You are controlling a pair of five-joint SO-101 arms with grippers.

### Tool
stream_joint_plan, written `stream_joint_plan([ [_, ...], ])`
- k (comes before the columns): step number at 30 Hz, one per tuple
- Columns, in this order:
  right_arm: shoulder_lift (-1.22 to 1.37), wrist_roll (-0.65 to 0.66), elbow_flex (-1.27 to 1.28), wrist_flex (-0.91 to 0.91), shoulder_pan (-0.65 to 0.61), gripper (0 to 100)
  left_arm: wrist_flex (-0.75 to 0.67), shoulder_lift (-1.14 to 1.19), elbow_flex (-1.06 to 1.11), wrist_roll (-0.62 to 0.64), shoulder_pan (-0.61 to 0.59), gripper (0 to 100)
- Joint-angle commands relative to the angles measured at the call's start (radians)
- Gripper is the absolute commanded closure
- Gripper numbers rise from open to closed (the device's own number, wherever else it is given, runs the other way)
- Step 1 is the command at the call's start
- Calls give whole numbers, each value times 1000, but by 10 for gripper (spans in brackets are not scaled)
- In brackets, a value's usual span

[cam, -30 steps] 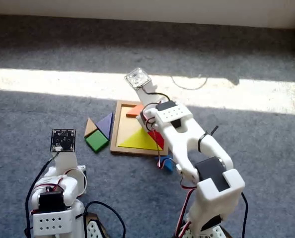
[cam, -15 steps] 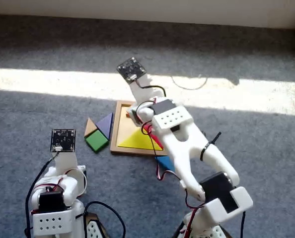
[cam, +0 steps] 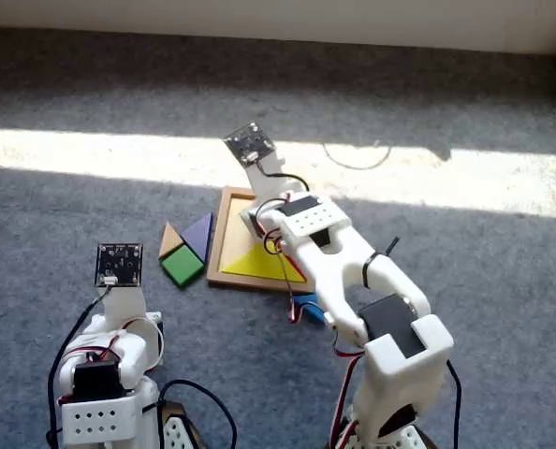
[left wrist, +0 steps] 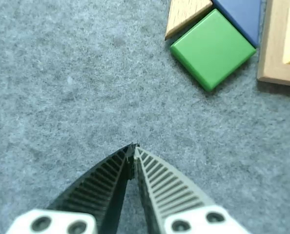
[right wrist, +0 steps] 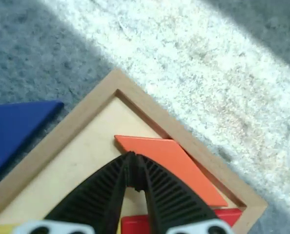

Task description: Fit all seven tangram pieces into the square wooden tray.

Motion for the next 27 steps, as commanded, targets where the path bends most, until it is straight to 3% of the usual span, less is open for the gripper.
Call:
stream_joint_plan([
  [1, -15, -2, 19, -25, 70, 995, 5, -36, 19, -6, 1, 994],
  [12, -35, -2, 19, -7, 136, 995, 5, -36, 19, -6, 1, 994],
  [27, -464, -2, 28, 440, 119, 995, 5, -36, 19, -6, 1, 994],
])
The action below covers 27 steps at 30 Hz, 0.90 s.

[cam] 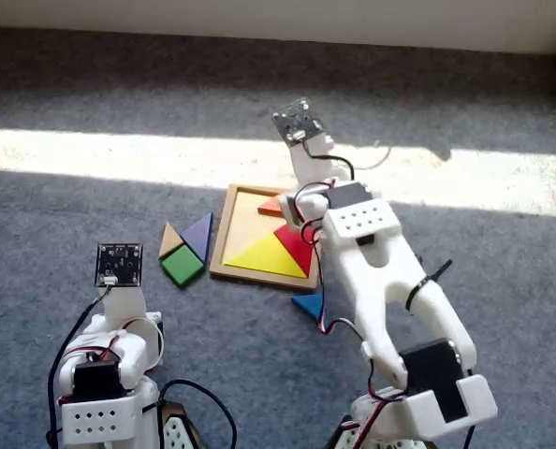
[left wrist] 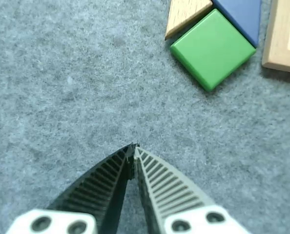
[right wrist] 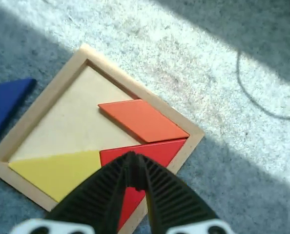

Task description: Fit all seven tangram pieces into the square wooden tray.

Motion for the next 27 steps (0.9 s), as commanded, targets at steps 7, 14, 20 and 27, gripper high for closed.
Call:
stream_joint_plan([
  [7, -205, -8, -10, 403, -28, 957, 5, -36, 19, -6, 1, 994],
  [14, -214, -8, 90, 544, -87, 810, 5, -36, 19, -6, 1, 994],
  [20, -213, -3, 295, 371, -111, 810, 5, -36, 19, -6, 1, 994],
  [27, -206, -2, 423, 185, -122, 810, 5, -36, 19, -6, 1, 994],
])
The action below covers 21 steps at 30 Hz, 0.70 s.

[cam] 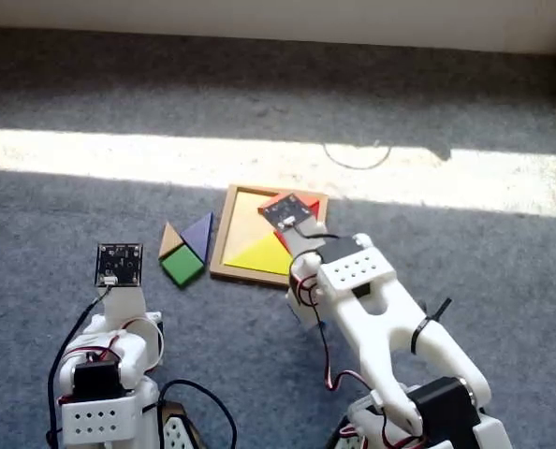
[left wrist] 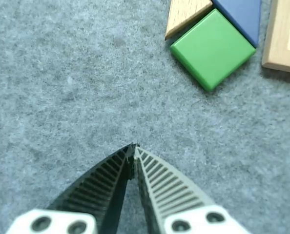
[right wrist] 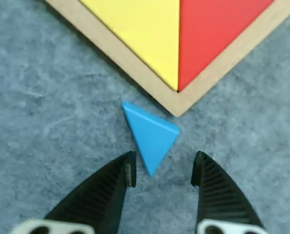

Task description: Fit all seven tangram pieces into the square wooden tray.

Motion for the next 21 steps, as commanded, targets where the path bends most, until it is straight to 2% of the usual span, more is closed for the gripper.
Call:
stream_joint_plan([
  [1, -35, -3, 18, -76, -31, 810, 5, -36, 19, -6, 1, 994],
  [7, -33, -3, 64, -128, -110, 810, 5, -36, 19, -6, 1, 994],
  [21, 166, -3, 12, -160, -64, 810, 5, -36, 19, -6, 1, 994],
])
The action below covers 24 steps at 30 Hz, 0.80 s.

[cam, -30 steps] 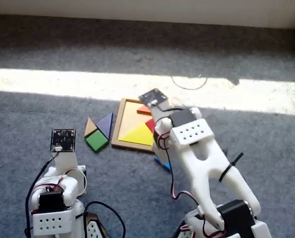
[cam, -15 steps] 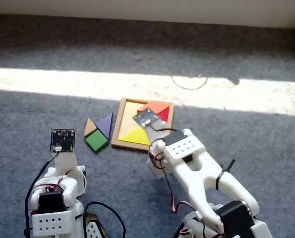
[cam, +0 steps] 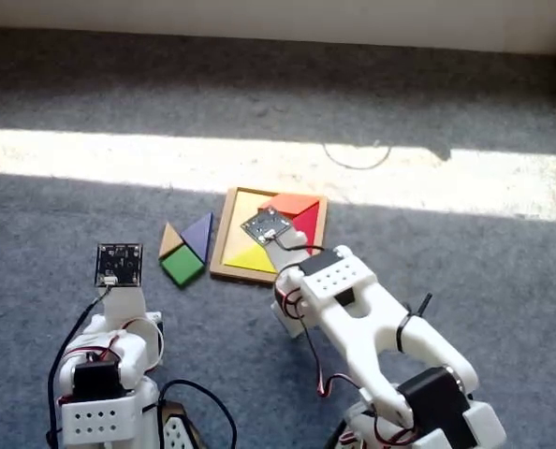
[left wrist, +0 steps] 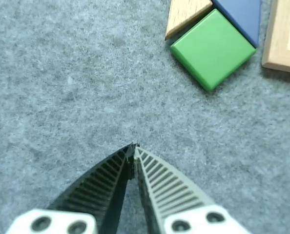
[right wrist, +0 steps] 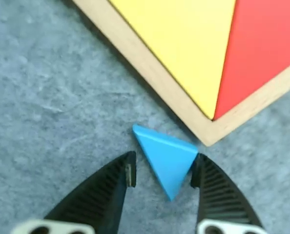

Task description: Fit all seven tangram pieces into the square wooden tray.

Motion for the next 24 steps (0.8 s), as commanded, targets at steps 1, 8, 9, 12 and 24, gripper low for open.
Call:
stream_joint_plan([
  [1, 47, -2, -35, -16, 19, 811, 5, -36, 19, -6, 1, 994],
  [8, 45, -2, -41, -15, 15, 950, 5, -36, 19, -6, 1, 994],
  [9, 45, -2, -41, -12, 13, 955, 5, -36, 19, -6, 1, 994],
  [12, 44, -2, -42, 15, 12, 955, 5, -36, 19, -6, 1, 994],
  [24, -243, 0, -33, 67, 4, 955, 5, -36, 19, -6, 1, 994],
])
